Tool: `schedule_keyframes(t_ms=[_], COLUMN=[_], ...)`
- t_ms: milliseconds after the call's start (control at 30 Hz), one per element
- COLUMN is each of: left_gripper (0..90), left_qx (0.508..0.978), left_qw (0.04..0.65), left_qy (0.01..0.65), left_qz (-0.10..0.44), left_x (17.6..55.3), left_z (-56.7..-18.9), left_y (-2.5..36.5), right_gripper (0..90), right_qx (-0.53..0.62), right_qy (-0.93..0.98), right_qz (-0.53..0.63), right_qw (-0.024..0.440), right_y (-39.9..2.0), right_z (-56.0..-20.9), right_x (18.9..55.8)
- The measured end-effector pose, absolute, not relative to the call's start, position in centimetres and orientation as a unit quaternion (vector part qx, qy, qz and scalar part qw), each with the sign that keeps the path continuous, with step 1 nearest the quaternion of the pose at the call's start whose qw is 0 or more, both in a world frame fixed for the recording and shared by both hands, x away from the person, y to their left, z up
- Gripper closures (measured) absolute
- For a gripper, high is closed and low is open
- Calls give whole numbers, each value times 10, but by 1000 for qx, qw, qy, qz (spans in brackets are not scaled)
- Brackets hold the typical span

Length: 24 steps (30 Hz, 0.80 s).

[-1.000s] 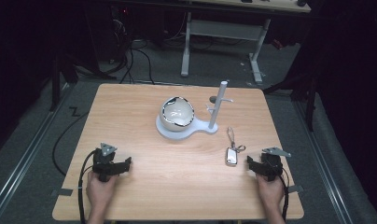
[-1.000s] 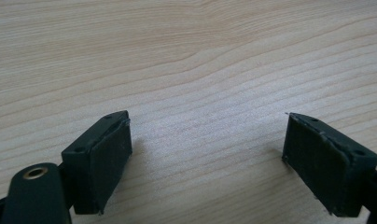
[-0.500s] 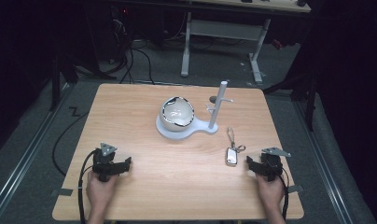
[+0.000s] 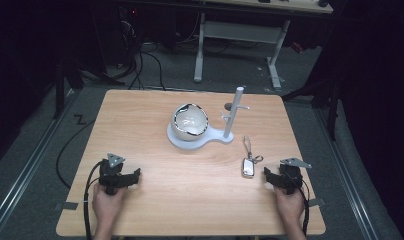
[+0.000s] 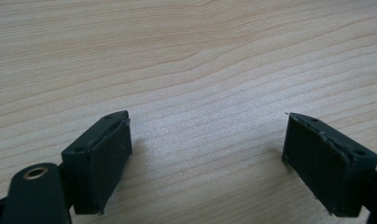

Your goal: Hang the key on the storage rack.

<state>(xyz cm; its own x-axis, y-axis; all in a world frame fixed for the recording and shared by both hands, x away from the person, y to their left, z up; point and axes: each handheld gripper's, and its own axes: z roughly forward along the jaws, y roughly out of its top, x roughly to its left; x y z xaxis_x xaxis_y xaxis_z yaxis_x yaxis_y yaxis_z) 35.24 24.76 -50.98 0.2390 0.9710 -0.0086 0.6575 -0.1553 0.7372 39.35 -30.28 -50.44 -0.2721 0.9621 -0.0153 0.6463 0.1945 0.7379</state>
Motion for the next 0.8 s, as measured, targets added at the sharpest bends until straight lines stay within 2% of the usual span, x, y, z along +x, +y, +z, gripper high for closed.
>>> schedule_keyframes(t_ms=[133,567,800], left_gripper=[159,159,159], left_qx=[719,719,719], left_qw=[319,319,319], left_qy=[566,566,566], left_qz=[245,245,245], left_x=[352,353,353], left_z=[-510,-510,-510], left_y=[248,248,248], right_gripper=[323,469,504], right_qx=[549,545,544], right_qy=[732,732,735], right_qz=[318,329,337], right_qw=[249,243,226], right_y=[-303,-302,-299], right_z=[-504,-504,-501], right_x=[394,391,386])
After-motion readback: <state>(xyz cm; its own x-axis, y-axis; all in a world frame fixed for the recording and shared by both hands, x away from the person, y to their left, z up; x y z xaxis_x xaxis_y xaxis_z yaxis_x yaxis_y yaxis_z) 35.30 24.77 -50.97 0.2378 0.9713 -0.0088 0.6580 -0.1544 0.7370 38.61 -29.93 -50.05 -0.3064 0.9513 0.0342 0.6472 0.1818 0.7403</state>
